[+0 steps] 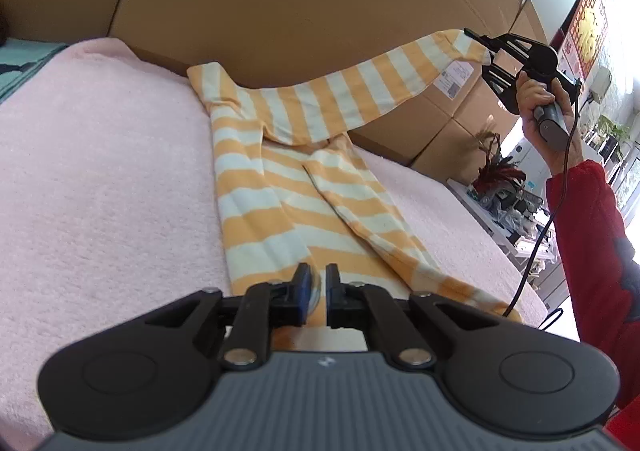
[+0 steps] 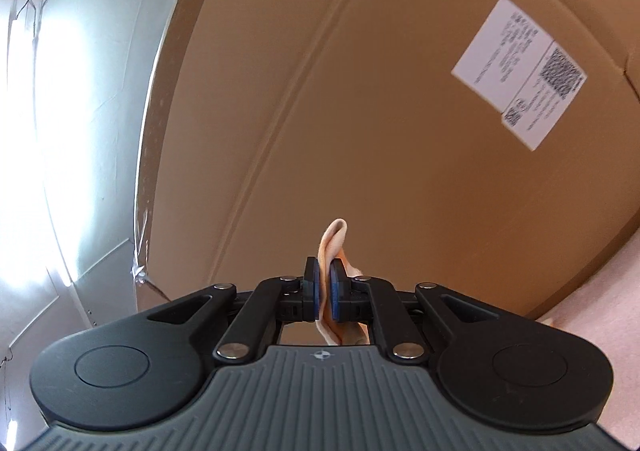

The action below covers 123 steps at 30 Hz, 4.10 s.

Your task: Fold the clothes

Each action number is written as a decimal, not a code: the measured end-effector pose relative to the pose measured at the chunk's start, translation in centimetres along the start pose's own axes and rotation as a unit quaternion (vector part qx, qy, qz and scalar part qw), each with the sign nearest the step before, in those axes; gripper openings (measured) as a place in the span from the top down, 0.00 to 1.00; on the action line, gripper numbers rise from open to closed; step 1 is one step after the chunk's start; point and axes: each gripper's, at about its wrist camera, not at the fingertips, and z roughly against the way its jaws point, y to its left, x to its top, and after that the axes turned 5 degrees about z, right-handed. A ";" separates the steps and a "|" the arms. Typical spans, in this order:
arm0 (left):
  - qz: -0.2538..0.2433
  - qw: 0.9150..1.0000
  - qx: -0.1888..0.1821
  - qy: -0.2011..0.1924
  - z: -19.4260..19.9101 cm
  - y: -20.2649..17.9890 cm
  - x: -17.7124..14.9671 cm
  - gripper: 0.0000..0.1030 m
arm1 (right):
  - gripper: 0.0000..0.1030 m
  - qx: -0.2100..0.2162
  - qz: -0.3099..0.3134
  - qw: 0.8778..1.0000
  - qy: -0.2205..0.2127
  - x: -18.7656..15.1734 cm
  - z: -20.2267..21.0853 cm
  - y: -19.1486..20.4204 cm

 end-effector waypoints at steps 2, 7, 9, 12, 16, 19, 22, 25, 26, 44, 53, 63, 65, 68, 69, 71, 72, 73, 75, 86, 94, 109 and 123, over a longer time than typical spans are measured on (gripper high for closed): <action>-0.004 1.000 0.000 0.009 -0.4 -0.3 -0.1 1.00 | 0.93 -0.010 -0.024 1.000 -0.005 0.3 0.8 -1.6; -0.007 1.000 0.000 0.023 -1.1 -0.7 -0.3 1.00 | 0.93 -0.054 -0.057 0.997 -0.011 0.3 2.4 -5.3; -0.011 1.000 0.003 0.028 -1.2 -0.7 -0.4 1.00 | 0.93 -0.072 -0.070 0.995 -0.013 0.0 3.0 -6.8; -0.015 0.999 0.007 0.035 -1.4 -0.6 -0.6 1.00 | 0.93 -0.092 -0.072 0.993 -0.027 -0.8 4.2 -8.1; -0.016 0.999 0.010 0.043 -1.7 -0.4 -0.6 1.00 | 0.93 -0.081 -0.072 0.993 -0.051 -1.8 5.6 -8.7; -0.014 0.999 0.010 0.046 -2.0 -0.3 -0.4 1.00 | 0.93 -0.036 -0.079 0.994 -0.066 -1.9 6.4 -8.6; -0.013 0.999 0.010 0.045 -2.0 -0.3 -0.3 1.00 | 0.94 -0.001 -0.070 0.995 -0.074 -1.7 6.6 -7.7; -0.002 0.999 -0.004 0.043 -1.7 -0.1 -0.3 1.00 | 0.93 0.024 -0.085 0.991 -0.101 -1.5 6.9 -7.4; 0.007 0.999 -0.014 0.042 -1.5 0.1 -0.3 1.00 | 0.93 0.028 -0.090 0.989 -0.115 -1.5 7.2 -7.5; -0.064 0.996 -0.002 0.060 -1.3 -1.5 -0.6 0.62 | 0.57 -0.171 -0.018 0.985 -0.007 -9.6 14.4 -12.9; -0.085 0.995 0.003 0.057 -1.6 -2.5 -0.9 0.51 | 0.57 0.026 -0.018 0.969 0.246 -22.0 18.6 -9.2; -0.086 0.996 0.011 0.013 1.4 -3.2 -2.9 0.33 | 0.56 0.131 0.019 0.922 0.364 -28.8 17.4 -4.7; -0.085 0.996 0.013 0.005 2.0 -3.1 -3.2 0.33 | 0.57 0.131 0.045 0.924 0.357 -29.0 17.5 -3.9; -0.087 0.996 0.003 -0.006 2.6 -3.3 -3.6 0.32 | 0.58 0.122 0.040 0.950 0.284 -26.6 18.8 -4.6; -0.090 0.996 0.002 -0.008 2.6 -3.4 -3.7 0.32 | 0.58 0.118 0.031 0.958 0.259 -26.0 19.0 -5.0; -0.091 0.996 0.004 -0.003 2.2 -3.4 -4.1 0.31 | 0.59 0.115 0.009 0.970 0.213 -25.0 19.3 -5.9; -0.089 0.996 0.004 -0.001 2.1 -3.4 -4.4 0.31 | 0.59 0.120 -0.001 0.974 0.193 -24.7 19.5 -6.3; -0.088 0.996 0.005 0.001 1.9 -3.4 -4.6 0.31 | 0.58 0.114 -0.020 0.978 0.173 -24.7 19.5 -6.9; -0.086 0.996 0.001 0.001 2.0 -3.4 -5.1 0.30 | 0.57 0.080 -0.061 0.984 0.145 -24.9 19.4 -8.1; -0.137 0.990 -0.009 -0.010 7.0 -4.3 -7.3 0.26 | 0.58 0.037 0.090 0.952 0.291 -29.2 17.2 -4.7; -0.157 0.985 0.047 -0.056 7.0 -1.1 -6.7 0.21 | 0.58 0.031 0.066 0.949 0.308 -29.4 10.2 -2.8; -0.088 0.991 -0.099 -0.036 8.1 -1.6 -7.7 0.66 | 0.72 0.020 0.040 0.943 0.329 -30.3 6.3 -2.6; -0.090 0.993 0.004 -0.072 6.7 3.1 -6.3 0.66 | 0.71 -0.010 0.056 0.944 0.326 -30.2 6.9 -1.6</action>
